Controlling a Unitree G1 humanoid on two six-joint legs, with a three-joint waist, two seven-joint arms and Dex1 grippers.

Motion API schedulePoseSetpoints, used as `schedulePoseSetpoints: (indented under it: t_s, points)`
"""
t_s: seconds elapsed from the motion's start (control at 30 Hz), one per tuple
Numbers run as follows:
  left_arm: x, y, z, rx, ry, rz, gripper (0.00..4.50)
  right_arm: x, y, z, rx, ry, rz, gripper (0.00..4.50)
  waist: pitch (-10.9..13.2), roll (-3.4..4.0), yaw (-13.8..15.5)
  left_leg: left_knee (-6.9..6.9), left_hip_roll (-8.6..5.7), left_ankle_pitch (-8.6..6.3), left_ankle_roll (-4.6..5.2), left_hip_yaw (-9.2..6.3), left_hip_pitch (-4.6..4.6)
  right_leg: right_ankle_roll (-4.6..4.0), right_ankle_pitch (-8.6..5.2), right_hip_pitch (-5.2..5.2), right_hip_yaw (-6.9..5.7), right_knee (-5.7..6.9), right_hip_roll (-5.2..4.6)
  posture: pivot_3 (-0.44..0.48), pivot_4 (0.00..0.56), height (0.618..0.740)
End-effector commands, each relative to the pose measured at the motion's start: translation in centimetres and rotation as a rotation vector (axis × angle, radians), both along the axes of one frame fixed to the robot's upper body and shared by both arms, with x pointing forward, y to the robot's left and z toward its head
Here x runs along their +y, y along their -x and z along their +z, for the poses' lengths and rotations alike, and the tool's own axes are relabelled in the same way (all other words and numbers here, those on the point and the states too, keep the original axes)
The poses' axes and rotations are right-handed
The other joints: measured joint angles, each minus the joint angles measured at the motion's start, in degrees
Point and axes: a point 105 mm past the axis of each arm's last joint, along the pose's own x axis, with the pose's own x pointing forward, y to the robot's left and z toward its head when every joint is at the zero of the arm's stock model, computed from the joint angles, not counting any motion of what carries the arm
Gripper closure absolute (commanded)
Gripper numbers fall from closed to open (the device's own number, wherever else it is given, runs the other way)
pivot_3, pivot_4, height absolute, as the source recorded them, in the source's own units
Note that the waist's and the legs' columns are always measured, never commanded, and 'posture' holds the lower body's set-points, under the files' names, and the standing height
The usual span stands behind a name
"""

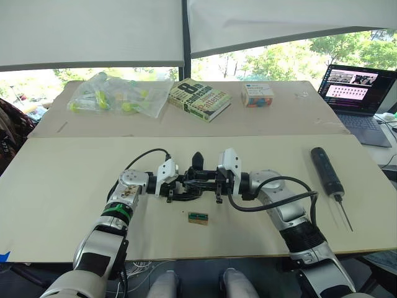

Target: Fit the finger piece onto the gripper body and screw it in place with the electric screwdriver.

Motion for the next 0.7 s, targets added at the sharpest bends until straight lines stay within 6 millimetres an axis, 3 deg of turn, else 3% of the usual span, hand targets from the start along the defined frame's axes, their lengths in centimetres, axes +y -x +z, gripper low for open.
schedulePoseSetpoints:
  t_s: [0.03, 0.47, 0.7]
  points:
    - [0.3, 0.1, -0.3, 0.008, -0.040, -0.008, 2.17, 0.0, 0.2, -0.2, 0.016, 0.036, 0.008, 4.11, 0.00, 0.00, 0.00, 0.00, 0.00, 0.00, 0.00, 0.00, 0.00, 0.00, 0.00, 0.00, 0.00, 0.00, 0.00, 0.000, 0.150, 0.740]
    - [-0.1, 0.1, -0.3, 0.010, -0.029, -0.010, 2.17, 0.4, 1.2, -1.3, 0.105, 0.069, 0.022, 4.11, -0.03, -0.01, 0.10, -0.01, -0.01, 0.00, 0.00, 0.00, 0.01, 0.00, 0.00, 0.03, 0.00, -0.01, -0.01, 0.000, 0.150, 0.740]
    - [-0.1, 0.1, -0.2, 0.006, -0.028, -0.010, 2.17, -0.1, -0.2, -2.9, 0.132, 0.144, -0.095, 4.11, -0.08, -0.01, 0.07, -0.01, 0.00, 0.00, 0.00, 0.00, 0.08, 0.00, 0.00, 0.08, 0.00, -0.02, -0.01, 0.000, 0.150, 0.740]
